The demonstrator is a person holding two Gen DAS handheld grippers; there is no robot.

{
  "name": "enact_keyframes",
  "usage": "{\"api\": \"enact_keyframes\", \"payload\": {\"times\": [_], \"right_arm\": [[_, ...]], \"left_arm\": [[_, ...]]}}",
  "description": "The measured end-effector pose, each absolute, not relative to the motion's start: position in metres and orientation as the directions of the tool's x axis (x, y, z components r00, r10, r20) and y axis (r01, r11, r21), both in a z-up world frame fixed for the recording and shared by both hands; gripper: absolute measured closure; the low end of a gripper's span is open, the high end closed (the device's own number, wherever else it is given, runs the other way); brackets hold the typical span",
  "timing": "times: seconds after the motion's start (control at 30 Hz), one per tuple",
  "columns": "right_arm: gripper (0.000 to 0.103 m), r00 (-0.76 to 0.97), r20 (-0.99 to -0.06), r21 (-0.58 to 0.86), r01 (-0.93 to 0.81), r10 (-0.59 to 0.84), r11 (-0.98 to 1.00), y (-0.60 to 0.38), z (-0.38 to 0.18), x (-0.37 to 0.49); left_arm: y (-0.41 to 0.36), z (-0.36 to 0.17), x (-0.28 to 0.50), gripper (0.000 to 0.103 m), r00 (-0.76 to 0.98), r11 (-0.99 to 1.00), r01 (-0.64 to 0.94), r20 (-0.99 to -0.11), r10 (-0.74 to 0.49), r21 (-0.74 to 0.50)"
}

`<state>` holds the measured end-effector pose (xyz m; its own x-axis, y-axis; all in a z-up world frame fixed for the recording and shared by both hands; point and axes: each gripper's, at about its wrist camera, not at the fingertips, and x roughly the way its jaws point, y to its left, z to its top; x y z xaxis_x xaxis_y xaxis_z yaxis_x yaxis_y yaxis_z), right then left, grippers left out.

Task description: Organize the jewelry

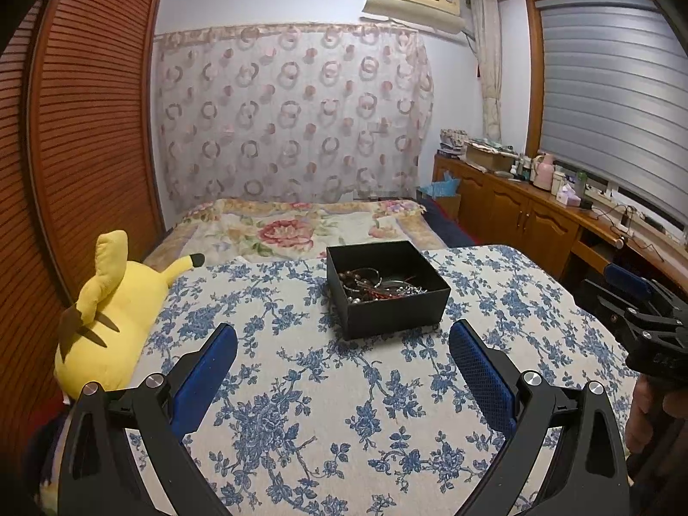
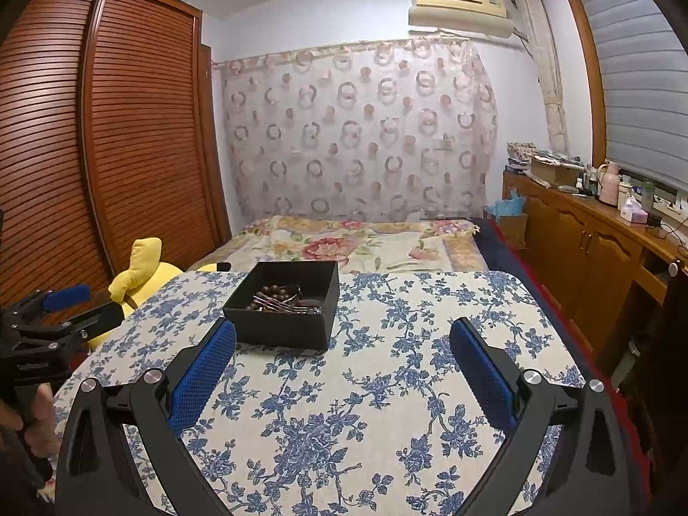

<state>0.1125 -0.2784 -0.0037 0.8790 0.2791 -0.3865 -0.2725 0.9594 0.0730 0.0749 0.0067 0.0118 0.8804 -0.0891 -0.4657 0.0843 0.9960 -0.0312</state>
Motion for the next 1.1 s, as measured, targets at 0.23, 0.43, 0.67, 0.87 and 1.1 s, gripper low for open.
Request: {"api": "enact_keyframes", "payload": {"times": [0.23, 0.43, 0.67, 0.87, 1.1], "right_arm": [[0.003, 0.881, -0.384, 0.077, -0.269, 0.277, 0.960, -0.2793, -0.0041, 0.1132], [0.003, 0.881, -0.383, 0.080, -0.266, 0.276, 0.961, -0.2805, -0.0038, 0.1137], [0.003, 0.882, -0.383, 0.083, -0.262, 0.273, 0.962, -0.2833, -0.0022, 0.1142], [0.003, 0.882, -0.383, 0.083, -0.262, 0.274, 0.961, -0.2833, -0.0025, 0.1140], [0.003, 0.882, -0.383, 0.083, -0.262, 0.274, 0.961, -0.2832, -0.0027, 0.1137]], "left_arm": [[0.0044, 0.0155, 0.0712, 0.008, 0.887, 0.996, 0.083, -0.454, -0.087, -0.028], [0.0036, 0.0150, 0.0706, 0.008, 0.887, 0.996, 0.084, -0.453, -0.086, -0.026], [0.0032, 0.0159, 0.0696, 0.008, 0.888, 0.996, 0.085, -0.451, -0.088, -0.027], [0.0031, 0.0156, 0.0694, 0.008, 0.889, 0.996, 0.084, -0.450, -0.087, -0.026], [0.0028, 0.0168, 0.0690, 0.008, 0.889, 0.996, 0.084, -0.450, -0.086, -0.024]]}}
